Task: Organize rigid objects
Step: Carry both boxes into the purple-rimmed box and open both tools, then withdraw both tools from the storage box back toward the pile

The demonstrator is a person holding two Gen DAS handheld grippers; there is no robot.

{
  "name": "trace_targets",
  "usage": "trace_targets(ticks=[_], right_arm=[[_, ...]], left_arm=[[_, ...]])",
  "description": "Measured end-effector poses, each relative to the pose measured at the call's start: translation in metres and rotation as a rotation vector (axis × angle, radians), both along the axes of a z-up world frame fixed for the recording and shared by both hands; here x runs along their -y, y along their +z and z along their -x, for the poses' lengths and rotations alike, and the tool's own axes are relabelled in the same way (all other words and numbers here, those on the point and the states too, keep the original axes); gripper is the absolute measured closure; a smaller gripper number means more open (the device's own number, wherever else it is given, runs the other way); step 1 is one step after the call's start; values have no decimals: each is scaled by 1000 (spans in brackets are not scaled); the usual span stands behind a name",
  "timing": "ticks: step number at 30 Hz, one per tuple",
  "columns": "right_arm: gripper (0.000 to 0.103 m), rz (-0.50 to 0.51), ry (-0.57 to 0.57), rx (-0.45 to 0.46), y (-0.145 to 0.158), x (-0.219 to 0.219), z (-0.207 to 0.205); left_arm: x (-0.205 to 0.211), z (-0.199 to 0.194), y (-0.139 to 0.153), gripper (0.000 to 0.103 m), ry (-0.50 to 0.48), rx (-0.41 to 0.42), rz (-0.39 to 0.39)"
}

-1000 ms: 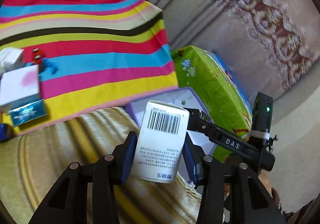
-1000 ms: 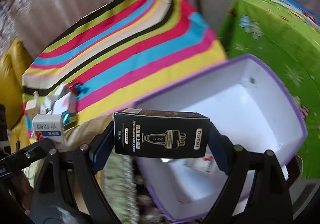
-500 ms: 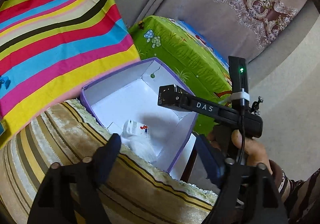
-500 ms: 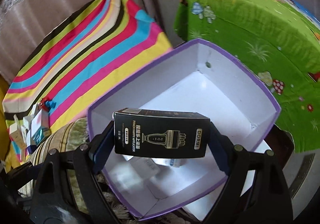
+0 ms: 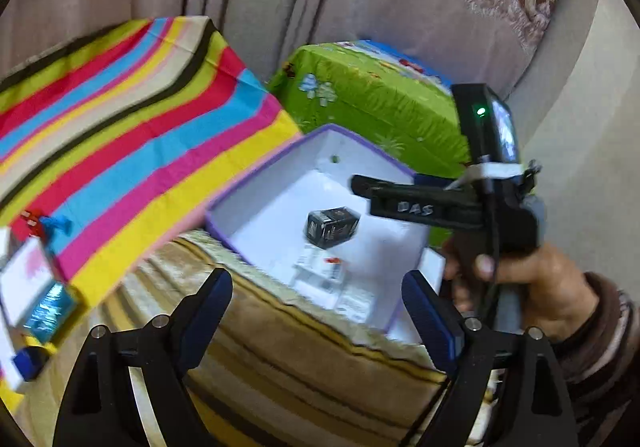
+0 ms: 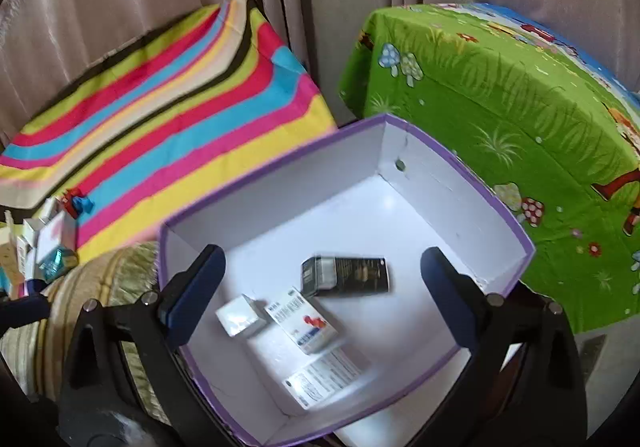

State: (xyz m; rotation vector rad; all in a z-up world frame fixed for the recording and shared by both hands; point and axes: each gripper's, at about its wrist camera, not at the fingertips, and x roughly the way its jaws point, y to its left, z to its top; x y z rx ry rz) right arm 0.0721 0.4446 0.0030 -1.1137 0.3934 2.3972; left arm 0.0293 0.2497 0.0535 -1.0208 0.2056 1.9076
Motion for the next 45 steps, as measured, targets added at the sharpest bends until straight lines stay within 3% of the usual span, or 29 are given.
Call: trace_targets(ticks=[4, 9, 17, 21, 26, 35, 45], right_arm=[[4, 57, -10, -10, 3, -2, 1], [4, 135, 56, -59, 20, 15, 11], [4, 168, 216, -104, 35, 72, 42], [4, 243, 280, -88, 28, 96, 58], [4, 266, 309, -58, 18, 113, 72], [4, 249, 327, -28, 7, 134, 89], [4, 262, 295, -30, -5, 133, 92]], left_arm=[[12, 1, 8, 15, 24, -64, -6], [35, 3, 18, 15, 116, -176, 10], [78, 21, 27, 15, 253, -235, -18], [101, 27, 25, 15, 304, -263, 4], [126, 31, 21, 15, 367, -317, 56], [154, 25, 15, 15, 438, -337, 60], [168, 31, 7, 15, 473, -270, 21]])
